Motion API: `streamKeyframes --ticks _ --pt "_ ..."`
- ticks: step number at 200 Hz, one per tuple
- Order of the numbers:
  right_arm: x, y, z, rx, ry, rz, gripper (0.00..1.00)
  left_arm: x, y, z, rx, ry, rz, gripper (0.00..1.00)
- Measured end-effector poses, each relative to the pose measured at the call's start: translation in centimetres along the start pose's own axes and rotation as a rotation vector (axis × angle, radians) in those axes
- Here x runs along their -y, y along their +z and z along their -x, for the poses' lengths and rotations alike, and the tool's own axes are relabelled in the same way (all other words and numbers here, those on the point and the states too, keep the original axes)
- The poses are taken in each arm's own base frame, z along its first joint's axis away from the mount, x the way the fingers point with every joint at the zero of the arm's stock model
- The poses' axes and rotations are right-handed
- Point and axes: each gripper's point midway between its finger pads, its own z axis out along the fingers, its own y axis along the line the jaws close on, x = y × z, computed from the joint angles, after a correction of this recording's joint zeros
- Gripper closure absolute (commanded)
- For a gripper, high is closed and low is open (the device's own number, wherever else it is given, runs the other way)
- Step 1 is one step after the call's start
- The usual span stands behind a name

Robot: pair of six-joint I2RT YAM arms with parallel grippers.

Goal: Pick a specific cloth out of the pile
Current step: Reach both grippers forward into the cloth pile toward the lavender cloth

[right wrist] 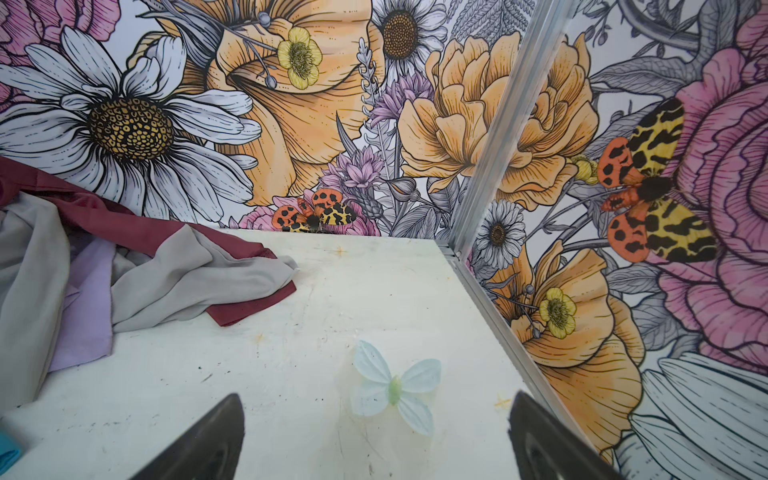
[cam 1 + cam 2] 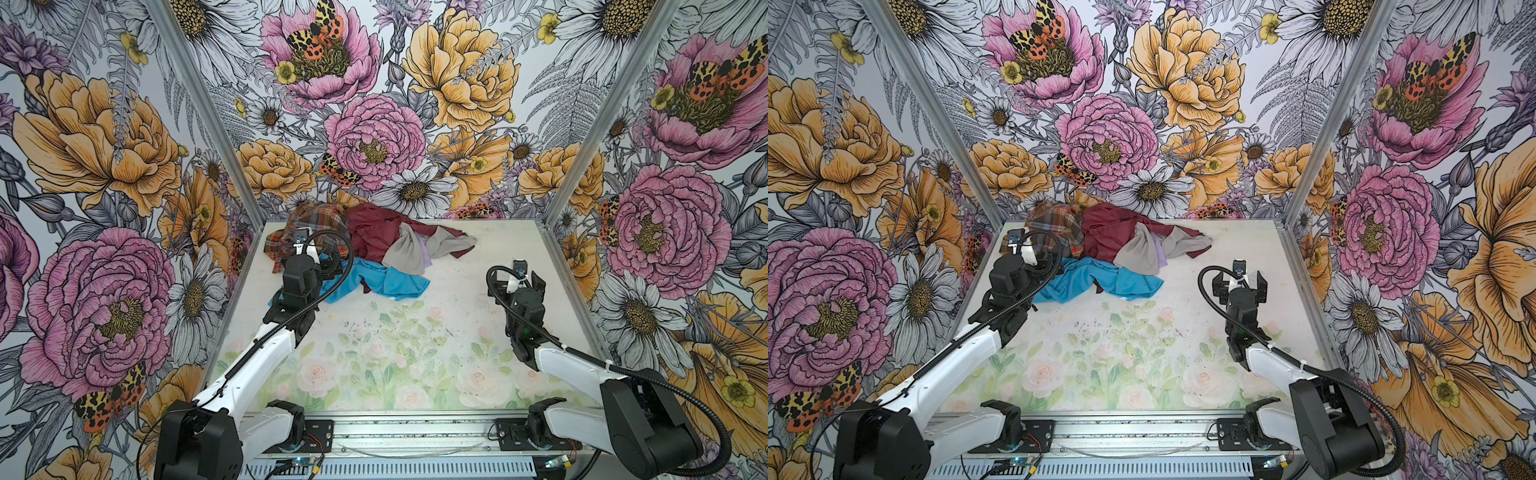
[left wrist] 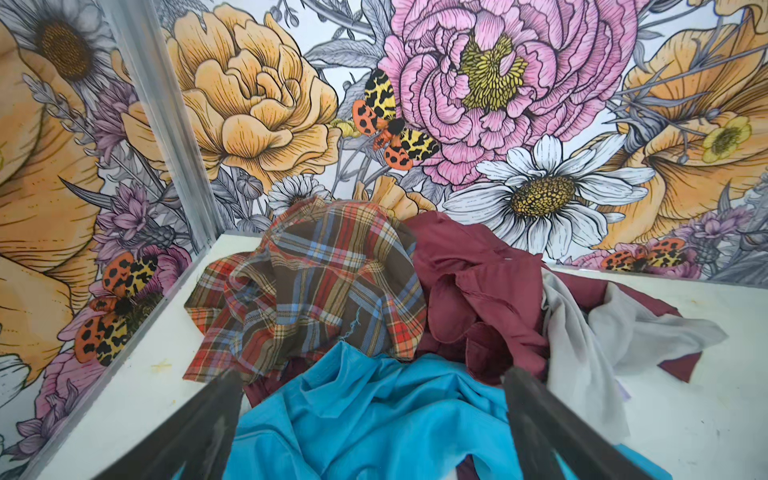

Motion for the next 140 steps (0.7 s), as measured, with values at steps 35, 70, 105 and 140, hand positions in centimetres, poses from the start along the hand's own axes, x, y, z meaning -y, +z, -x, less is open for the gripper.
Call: streamKeyframes --ticks 35,70,105,140 --pt "-0.7 -0.6 4.0 0.023 0.043 0.015 0.01 0.0 0.6 -0.4 -0.076 -0.079 -0.037 0.01" --pt "-3.2 -0.6 7.3 0.003 0.114 0.080 0.03 -0.9 2.1 -1.5 -0.169 -0.190 -0.057 0.01" --pt "-8.4 1.3 7.9 -0.107 0.197 0.201 0.08 -0.7 2.7 -3.1 -0.244 -0.255 -0.087 0.02" --pt "-13.6 3.8 5.2 -0.275 0.295 0.300 0.16 1.1 2.4 -3.5 -0.295 -0.267 -0.155 0.04"
